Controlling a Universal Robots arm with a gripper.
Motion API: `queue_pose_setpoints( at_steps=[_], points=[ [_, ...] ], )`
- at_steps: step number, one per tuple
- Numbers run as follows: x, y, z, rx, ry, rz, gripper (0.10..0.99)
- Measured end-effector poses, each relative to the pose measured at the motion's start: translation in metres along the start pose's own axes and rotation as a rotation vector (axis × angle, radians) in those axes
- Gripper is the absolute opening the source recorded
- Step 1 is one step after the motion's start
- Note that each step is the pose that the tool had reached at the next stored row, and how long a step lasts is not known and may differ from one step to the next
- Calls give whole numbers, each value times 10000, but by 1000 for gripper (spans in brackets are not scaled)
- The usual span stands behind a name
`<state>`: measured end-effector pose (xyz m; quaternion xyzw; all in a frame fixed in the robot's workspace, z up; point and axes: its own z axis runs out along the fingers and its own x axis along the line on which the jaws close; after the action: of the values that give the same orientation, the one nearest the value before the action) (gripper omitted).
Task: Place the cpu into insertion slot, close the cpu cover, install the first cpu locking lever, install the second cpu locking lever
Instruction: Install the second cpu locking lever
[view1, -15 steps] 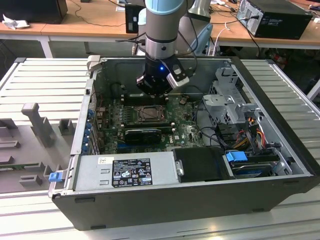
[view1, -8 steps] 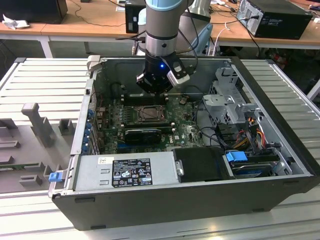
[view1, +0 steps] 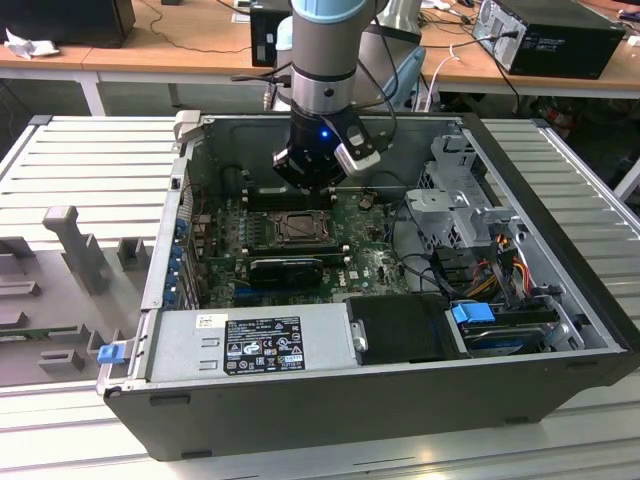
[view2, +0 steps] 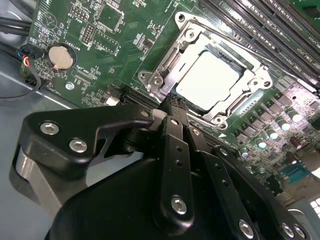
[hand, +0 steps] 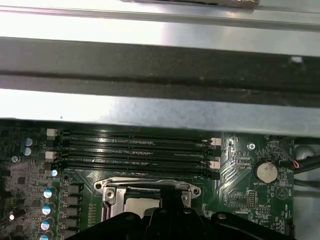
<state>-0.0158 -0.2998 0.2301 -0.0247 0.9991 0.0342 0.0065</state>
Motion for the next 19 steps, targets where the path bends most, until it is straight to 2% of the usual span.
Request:
queue_pose_setpoints(
  at_steps=[6,19],
  points=[
    [-2,-7,-112,15,-1,4,106],
    [2,-85,-118,22,0,6,106]
  ],
)
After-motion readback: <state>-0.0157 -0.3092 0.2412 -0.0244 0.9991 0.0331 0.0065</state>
